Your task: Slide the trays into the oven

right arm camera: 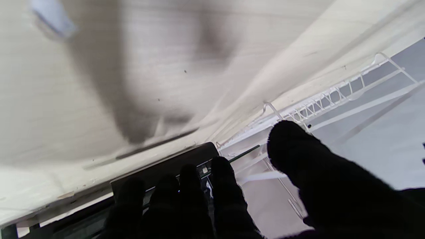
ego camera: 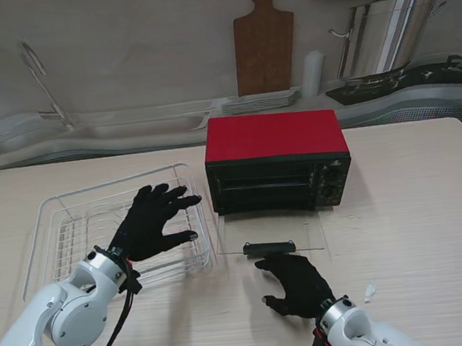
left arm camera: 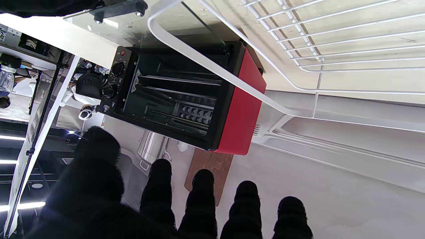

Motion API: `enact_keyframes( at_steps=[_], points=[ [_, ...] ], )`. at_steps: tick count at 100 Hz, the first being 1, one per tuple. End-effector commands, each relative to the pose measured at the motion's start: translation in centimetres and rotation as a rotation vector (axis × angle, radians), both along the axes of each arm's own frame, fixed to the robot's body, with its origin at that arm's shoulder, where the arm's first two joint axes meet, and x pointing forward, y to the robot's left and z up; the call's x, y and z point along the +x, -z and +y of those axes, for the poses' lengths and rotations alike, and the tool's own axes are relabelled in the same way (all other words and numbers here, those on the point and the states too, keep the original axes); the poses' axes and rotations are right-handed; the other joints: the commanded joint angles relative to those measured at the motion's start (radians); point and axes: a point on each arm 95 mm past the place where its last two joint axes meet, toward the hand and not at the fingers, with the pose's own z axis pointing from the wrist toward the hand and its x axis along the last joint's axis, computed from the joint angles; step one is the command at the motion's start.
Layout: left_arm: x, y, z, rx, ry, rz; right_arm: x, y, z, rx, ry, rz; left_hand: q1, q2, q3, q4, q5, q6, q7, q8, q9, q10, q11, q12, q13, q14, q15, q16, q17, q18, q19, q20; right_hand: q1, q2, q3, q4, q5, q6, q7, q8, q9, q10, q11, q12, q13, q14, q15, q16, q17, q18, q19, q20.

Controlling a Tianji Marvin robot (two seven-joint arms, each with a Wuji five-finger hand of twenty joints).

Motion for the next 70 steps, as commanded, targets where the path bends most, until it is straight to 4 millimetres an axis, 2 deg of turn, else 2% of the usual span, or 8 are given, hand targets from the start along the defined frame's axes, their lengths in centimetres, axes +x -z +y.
enact_keyframes(
  at_steps=[1,47,70],
  points=[
    [-0.2,0.0,-0.3,-0.001,0.004,0.013,-0.4,-0.6,0.7,0.023,-0.011,-0.020,0.010,0.037,-0.034,0.040,-0.031,-0.011,-0.008,-0.003,-0.038,-0.019,-0.011,-0.004,-0.035,-0.023,-0.021,-0.013,-0.012,-0.026,-0.054,-0.013,-0.051,0.020,-0.030,0.055,-0.044,0.001,-0.006,-0.015,-0.033,-0.024,0.012,0.001,-0.092,-0.047,-0.047,-0.031,-0.014,-0.042,-0.031,-0.018],
    [-0.3,-0.2,-0.1,-0.005,-0.003,0.002,1.0,-4.1,0.7,0.078,0.048,-0.162,0.012,0.036,-0.033,0.040,-0.030,-0.010,-0.007,-0.002,-0.037,-0.017,-0.011,-0.004,-0.035,-0.022,-0.021,-0.014,-0.012,-0.026,-0.053,-0.013,-0.053,0.010,-0.020,0.057,-0.040,-0.005,-0.002,-0.022,-0.030,-0.027,0.021,0.000,-0.087,-0.046,-0.047,-0.030,-0.014,-0.039,-0.030,-0.025],
    [-0.3,-0.3,-0.1,-0.008,-0.003,0.001,2.7,-5.4,0.9,0.072,0.080,-0.211,0.012,0.036,-0.034,0.040,-0.029,-0.009,-0.008,-0.002,-0.038,-0.019,-0.011,-0.004,-0.035,-0.022,-0.021,-0.014,-0.012,-0.027,-0.053,-0.013,-0.056,0.005,-0.012,0.056,-0.033,-0.006,-0.003,-0.025,-0.021,-0.022,0.021,-0.001,-0.075,-0.039,-0.045,-0.029,-0.013,-0.030,-0.017,-0.021]
  ],
)
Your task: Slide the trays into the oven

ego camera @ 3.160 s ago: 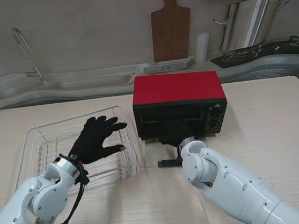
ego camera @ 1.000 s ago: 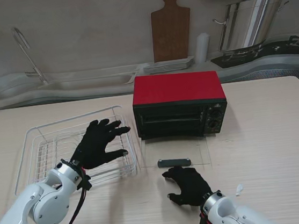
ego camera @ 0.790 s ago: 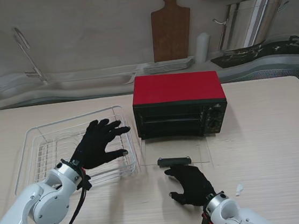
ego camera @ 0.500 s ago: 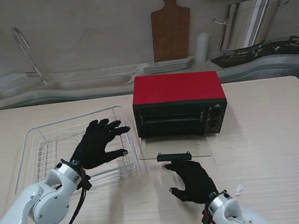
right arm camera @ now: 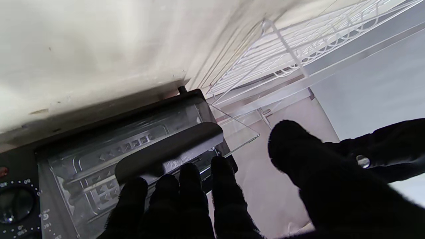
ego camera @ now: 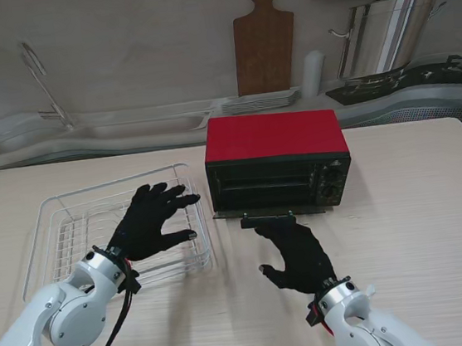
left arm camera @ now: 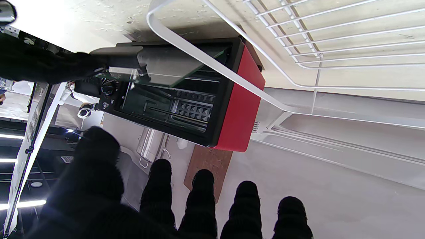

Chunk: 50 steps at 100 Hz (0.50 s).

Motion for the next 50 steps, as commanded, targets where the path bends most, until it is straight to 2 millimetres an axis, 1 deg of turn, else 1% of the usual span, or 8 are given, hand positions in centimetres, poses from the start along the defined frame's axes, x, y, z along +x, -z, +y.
enact_keyframes(
  at_steps=[1,13,14,33,43,44,50],
  points=[
    [-0.2,0.0,-0.2,-0.004,0.003,0.009,0.9,-0.9,0.6,0.007,0.004,-0.020,0.011,0.036,-0.034,0.040,-0.029,-0.009,-0.008,-0.002,-0.037,-0.018,-0.010,-0.004,-0.035,-0.022,-0.021,-0.014,-0.012,-0.027,-0.053,-0.013,-0.056,0.005,-0.003,0.056,-0.033,-0.005,-0.003,-0.023,-0.020,-0.021,0.008,-0.002,-0.074,-0.038,-0.040,-0.028,-0.013,0.001,-0.015,-0.016],
    [-0.3,0.0,-0.2,-0.003,0.000,0.010,2.0,-1.4,0.8,0.002,0.028,-0.035,0.011,0.035,-0.034,0.040,-0.029,-0.009,-0.008,-0.002,-0.037,-0.017,-0.011,-0.004,-0.034,-0.023,-0.021,-0.014,-0.012,-0.026,-0.053,-0.012,-0.058,0.003,-0.001,0.055,-0.032,-0.007,-0.004,-0.024,-0.017,-0.022,0.006,-0.003,-0.068,-0.038,-0.040,-0.027,-0.015,0.005,-0.006,-0.013],
    [-0.3,0.0,-0.2,-0.003,-0.001,0.010,2.1,-1.4,0.8,0.001,0.030,-0.036,0.012,0.035,-0.034,0.040,-0.029,-0.009,-0.008,-0.002,-0.037,-0.017,-0.011,-0.004,-0.034,-0.018,-0.020,-0.014,-0.012,-0.026,-0.053,-0.012,-0.057,0.002,0.000,0.055,-0.031,-0.006,-0.003,-0.024,-0.017,-0.022,0.005,-0.003,-0.067,-0.036,-0.040,-0.027,-0.015,0.005,-0.005,-0.012],
    [-0.3,0.0,0.0,-0.002,-0.005,0.012,4.2,-2.2,1.1,-0.009,0.061,-0.055,0.011,0.036,-0.034,0.040,-0.030,-0.009,-0.008,-0.002,-0.038,-0.018,-0.011,-0.004,-0.034,-0.023,-0.021,-0.014,-0.012,-0.027,-0.053,-0.012,-0.065,-0.003,0.000,0.055,-0.025,-0.005,-0.004,-0.025,-0.006,-0.018,0.004,-0.004,-0.052,-0.028,-0.038,-0.025,-0.015,0.013,0.014,-0.004],
    [-0.3,0.0,0.0,-0.002,-0.006,0.013,5.4,-2.6,1.4,-0.019,0.077,-0.050,0.012,0.036,-0.033,0.040,-0.028,-0.008,-0.008,-0.002,-0.038,-0.017,-0.011,-0.004,-0.035,-0.022,-0.021,-0.014,-0.012,-0.026,-0.053,-0.012,-0.068,-0.002,0.000,0.056,-0.024,-0.004,-0.006,-0.027,-0.002,-0.013,0.001,-0.005,-0.048,-0.022,-0.038,-0.024,-0.018,0.016,0.023,0.001],
    [-0.3,0.0,0.0,-0.002,-0.006,0.013,5.5,-2.6,1.4,-0.021,0.078,-0.049,0.011,0.036,-0.034,0.040,-0.029,-0.009,-0.008,-0.002,-0.036,-0.018,-0.011,-0.004,-0.032,-0.015,-0.019,-0.013,-0.012,-0.026,-0.053,-0.012,-0.068,-0.001,-0.001,0.056,-0.024,-0.004,-0.007,-0.027,-0.002,-0.013,0.001,-0.005,-0.048,-0.023,-0.038,-0.024,-0.018,0.016,0.024,0.001],
    [-0.3,0.1,0.1,-0.003,-0.007,0.014,6.3,-2.7,1.5,-0.028,0.086,-0.042,0.012,0.035,-0.034,0.040,-0.029,-0.008,-0.008,-0.002,-0.037,-0.017,-0.011,-0.004,-0.034,-0.022,-0.020,-0.014,-0.012,-0.027,-0.052,-0.012,-0.066,0.001,-0.003,0.055,-0.025,-0.005,-0.009,-0.028,-0.001,-0.013,-0.002,-0.007,-0.048,-0.025,-0.039,-0.024,-0.020,0.016,0.027,0.003]
  ],
)
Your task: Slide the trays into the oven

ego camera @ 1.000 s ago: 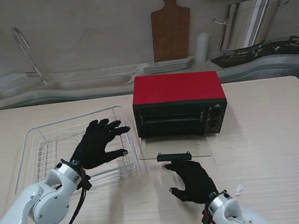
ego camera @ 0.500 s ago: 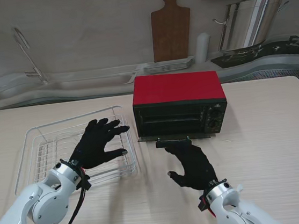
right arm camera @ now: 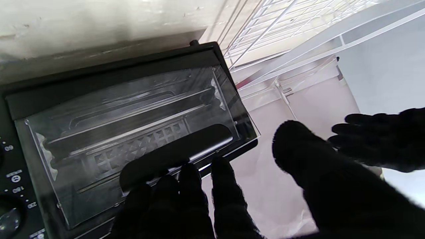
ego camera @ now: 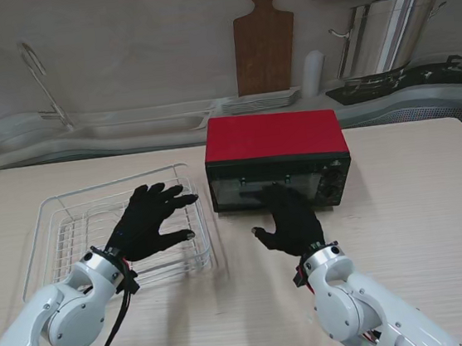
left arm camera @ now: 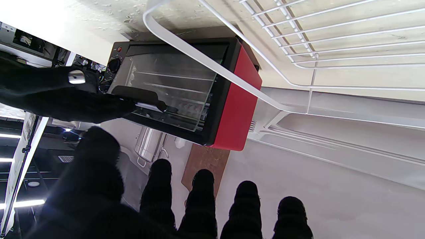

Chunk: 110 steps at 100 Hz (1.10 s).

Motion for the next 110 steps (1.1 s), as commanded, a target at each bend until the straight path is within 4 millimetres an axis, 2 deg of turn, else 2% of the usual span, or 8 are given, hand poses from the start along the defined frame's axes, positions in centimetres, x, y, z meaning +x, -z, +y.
enact_keyframes(
  at_steps=[1,27,50,68,80,110],
  points=[
    [-0.3,0.1,-0.2,-0.002,0.003,0.013,0.7,0.1,0.4,-0.002,-0.001,0.030,0.011,0.036,-0.034,0.040,-0.029,-0.008,-0.008,-0.002,-0.037,-0.018,-0.011,-0.004,-0.034,-0.023,-0.020,-0.014,-0.012,-0.027,-0.052,-0.012,-0.041,0.003,-0.002,0.055,-0.026,-0.005,-0.010,-0.017,-0.004,-0.014,0.005,0.002,-0.048,-0.024,-0.028,-0.021,0.025,0.082,0.065,0.023],
    [-0.3,0.4,0.0,-0.002,-0.008,0.025,2.8,-0.1,0.8,-0.014,0.028,0.033,0.012,0.035,-0.033,0.040,-0.029,-0.009,-0.008,-0.002,-0.038,-0.017,-0.011,-0.004,-0.035,-0.023,-0.021,-0.013,-0.012,-0.026,-0.053,-0.012,-0.037,0.005,-0.006,0.055,-0.025,-0.007,-0.011,-0.018,0.002,-0.015,-0.001,0.000,-0.046,-0.025,-0.028,-0.020,0.024,0.082,0.070,0.026],
    [-0.3,0.5,0.0,-0.006,-0.012,0.033,2.9,-0.4,0.9,-0.001,0.023,0.006,0.012,0.036,-0.033,0.040,-0.031,-0.010,-0.008,-0.002,-0.039,-0.019,-0.011,-0.004,-0.036,-0.023,-0.021,-0.013,-0.012,-0.027,-0.053,-0.013,-0.035,0.001,-0.004,0.052,-0.020,-0.010,-0.007,-0.017,0.009,-0.018,-0.003,0.000,-0.040,-0.025,-0.027,-0.019,0.025,0.082,0.075,0.028],
    [-0.6,0.6,-0.2,-0.024,-0.010,0.042,1.3,-1.0,0.9,0.049,-0.016,-0.017,0.011,0.037,-0.033,0.040,-0.039,-0.009,-0.012,-0.004,-0.043,-0.017,-0.012,-0.004,-0.037,-0.021,-0.021,-0.012,-0.012,-0.028,-0.053,-0.013,-0.038,-0.007,0.005,0.054,-0.008,-0.025,0.000,-0.013,0.028,-0.028,0.013,0.008,-0.022,-0.025,-0.021,-0.015,0.041,0.092,0.094,0.037],
    [-1.2,0.7,-0.7,-0.064,-0.009,0.060,0.0,-1.1,0.9,0.097,-0.045,-0.013,0.013,0.037,-0.031,0.041,-0.044,-0.009,-0.020,-0.010,-0.049,-0.019,-0.016,-0.007,-0.038,-0.016,-0.021,-0.011,-0.011,-0.029,-0.053,-0.013,-0.042,-0.018,0.015,0.056,0.008,-0.040,0.025,0.002,0.041,-0.033,0.050,0.027,0.002,-0.018,0.000,0.011,0.060,0.122,0.134,0.061],
    [-4.3,2.5,-2.8,-0.225,-0.021,0.162,-3.7,0.0,0.2,0.187,-0.093,0.040,0.014,0.031,-0.023,0.042,-0.052,0.002,-0.045,-0.038,-0.051,-0.014,-0.035,-0.030,-0.035,-0.015,-0.026,-0.014,-0.010,-0.033,-0.052,-0.013,-0.056,-0.037,0.026,0.058,-0.007,-0.068,0.060,0.025,0.040,-0.050,0.069,0.035,-0.007,-0.019,0.041,0.046,0.060,0.147,0.156,0.079]
  ],
)
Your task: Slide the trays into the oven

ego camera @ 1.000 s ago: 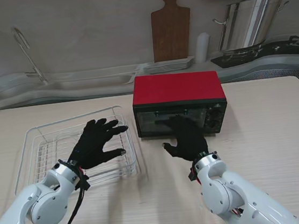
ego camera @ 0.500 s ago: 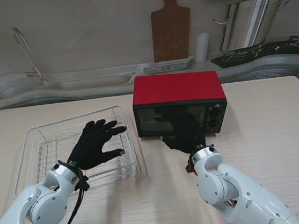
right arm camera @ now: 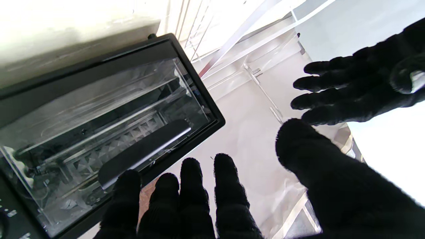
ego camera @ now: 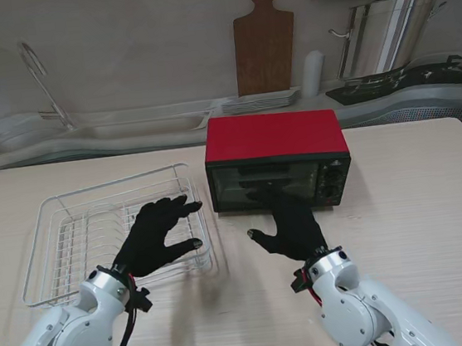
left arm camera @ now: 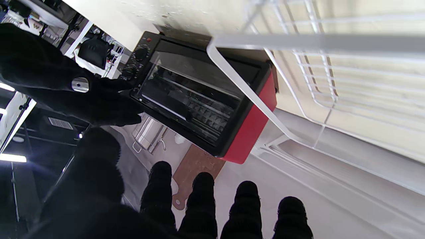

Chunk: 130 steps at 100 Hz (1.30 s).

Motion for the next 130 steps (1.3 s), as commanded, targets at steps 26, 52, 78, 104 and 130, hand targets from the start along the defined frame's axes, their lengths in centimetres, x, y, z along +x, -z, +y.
enact_keyframes(
  at_steps=[26,52,78,104,130],
  points=[
    [-3.2,3.1,-2.5,-0.158,-0.032,0.118,-4.1,3.4,-0.8,0.087,-0.034,0.119,0.013,0.028,-0.013,0.042,-0.069,-0.024,-0.013,-0.033,-0.049,-0.025,-0.017,-0.023,-0.050,-0.024,-0.032,-0.016,-0.011,-0.040,-0.060,-0.021,-0.049,-0.007,0.001,0.055,-0.039,-0.065,-0.006,0.008,-0.017,-0.069,-0.025,-0.006,-0.045,-0.046,0.012,0.021,-0.029,-0.015,-0.026,-0.004],
    [-3.6,5.1,-3.6,-0.263,-0.050,0.161,-5.3,5.2,-1.4,0.138,-0.037,0.195,0.002,0.026,-0.003,0.041,-0.084,-0.044,0.004,-0.040,-0.076,-0.042,-0.020,-0.029,-0.073,-0.039,-0.041,-0.019,-0.006,-0.051,-0.076,-0.044,-0.060,0.006,-0.030,0.053,-0.084,-0.178,-0.021,0.000,-0.043,-0.160,-0.061,-0.023,-0.084,-0.084,0.010,0.020,-0.051,-0.055,-0.060,-0.024],
    [-4.0,5.9,-4.5,-0.318,-0.050,0.230,-5.7,6.1,-2.2,0.185,-0.034,0.242,0.003,0.028,0.002,0.035,-0.086,-0.058,-0.016,-0.064,-0.104,-0.054,-0.019,-0.033,-0.091,-0.053,-0.056,-0.024,0.003,-0.065,-0.094,-0.083,-0.071,0.023,-0.065,0.062,-0.127,-0.219,-0.049,-0.023,-0.054,-0.212,-0.124,-0.051,-0.124,-0.143,-0.004,0.011,-0.042,-0.092,-0.138,-0.072],
    [-5.1,6.4,-5.3,-0.363,-0.058,0.259,-6.0,6.7,-3.0,0.211,-0.046,0.256,0.006,0.022,0.006,0.034,-0.082,-0.056,-0.001,-0.059,-0.101,-0.057,-0.019,-0.036,-0.090,-0.054,-0.057,-0.023,0.004,-0.068,-0.092,-0.092,-0.103,0.068,-0.142,0.043,-0.154,-0.245,-0.087,-0.058,-0.040,-0.227,-0.197,-0.082,-0.140,-0.150,-0.010,0.007,-0.035,-0.098,-0.201,-0.090],
    [-5.1,6.2,-5.3,-0.369,-0.067,0.230,-5.9,6.7,-3.5,0.227,-0.040,0.253,0.007,0.017,0.013,0.032,-0.081,-0.068,0.027,-0.049,-0.088,-0.049,-0.015,-0.035,-0.086,-0.053,-0.050,-0.020,0.003,-0.067,-0.087,-0.094,-0.104,0.082,-0.174,0.046,-0.158,-0.253,-0.105,-0.076,0.091,-0.231,-0.435,-0.205,-0.147,-0.151,-0.007,0.007,-0.031,-0.099,-0.220,-0.090]
  ],
)
